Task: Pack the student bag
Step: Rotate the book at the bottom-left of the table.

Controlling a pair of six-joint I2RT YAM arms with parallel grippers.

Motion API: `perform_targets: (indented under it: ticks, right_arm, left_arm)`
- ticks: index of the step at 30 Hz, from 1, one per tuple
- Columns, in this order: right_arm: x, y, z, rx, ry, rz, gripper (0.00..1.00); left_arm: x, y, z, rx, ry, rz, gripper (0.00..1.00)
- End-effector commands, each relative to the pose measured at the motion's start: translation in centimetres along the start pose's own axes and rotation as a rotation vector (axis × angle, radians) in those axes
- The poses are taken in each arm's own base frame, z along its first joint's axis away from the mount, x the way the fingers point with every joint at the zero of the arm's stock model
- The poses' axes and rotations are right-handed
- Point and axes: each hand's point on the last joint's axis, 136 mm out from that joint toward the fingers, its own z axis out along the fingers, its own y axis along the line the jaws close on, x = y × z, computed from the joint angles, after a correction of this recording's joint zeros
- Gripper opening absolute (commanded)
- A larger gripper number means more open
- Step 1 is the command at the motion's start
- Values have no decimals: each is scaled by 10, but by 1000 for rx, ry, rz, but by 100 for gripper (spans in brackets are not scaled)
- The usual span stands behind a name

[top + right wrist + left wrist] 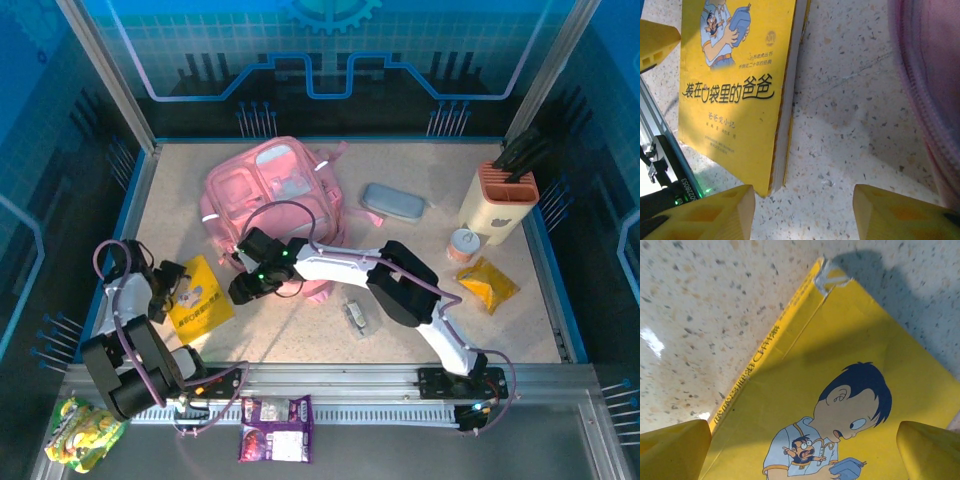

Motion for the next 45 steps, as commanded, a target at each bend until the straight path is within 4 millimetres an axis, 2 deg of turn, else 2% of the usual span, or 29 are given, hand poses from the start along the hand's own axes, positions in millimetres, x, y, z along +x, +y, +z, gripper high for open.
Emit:
perform_targets:
  ticks: [1,6,8,9,18,22,25,28,31,35,38,45]
  right_arm:
    - [1,4,8,12,21,-14,56]
    - [-4,-3,13,51,23,-4,58]
    - [-8,-1,8,58,29,-2,60]
    - [-2,-10,17,84,59,10,62]
    - [5,-39,24,221,98,35,75]
    - [3,-52,26,277,98,28,80]
    - [-6,-72,16,373,86,10,82]
    - [-14,-80,8,394,72,6,85]
    - [-13,-76,7,393,87,-9,86]
    - [-3,-59,17,337,128,-16,90]
    - [4,-59,16,338,154,-8,93]
    - [40,-18,18,237,217,-31,90]
  left_arm:
    - [15,-9,6,78,64,-3,94]
    - [44,-29,4,192,119,35,93]
    - [54,-34,3,194,140,65,92]
    - [57,-35,2,193,141,84,92]
    - [50,-5,0,57,52,91,89]
    - [52,3,-1,53,27,78,86]
    - [53,5,-1,42,33,83,86]
    - [56,2,0,58,52,80,84]
    - [58,-3,0,78,59,86,83]
    - [64,-11,1,112,83,84,82]
    - [65,-14,2,121,84,89,80]
    - [50,-23,4,102,51,115,79]
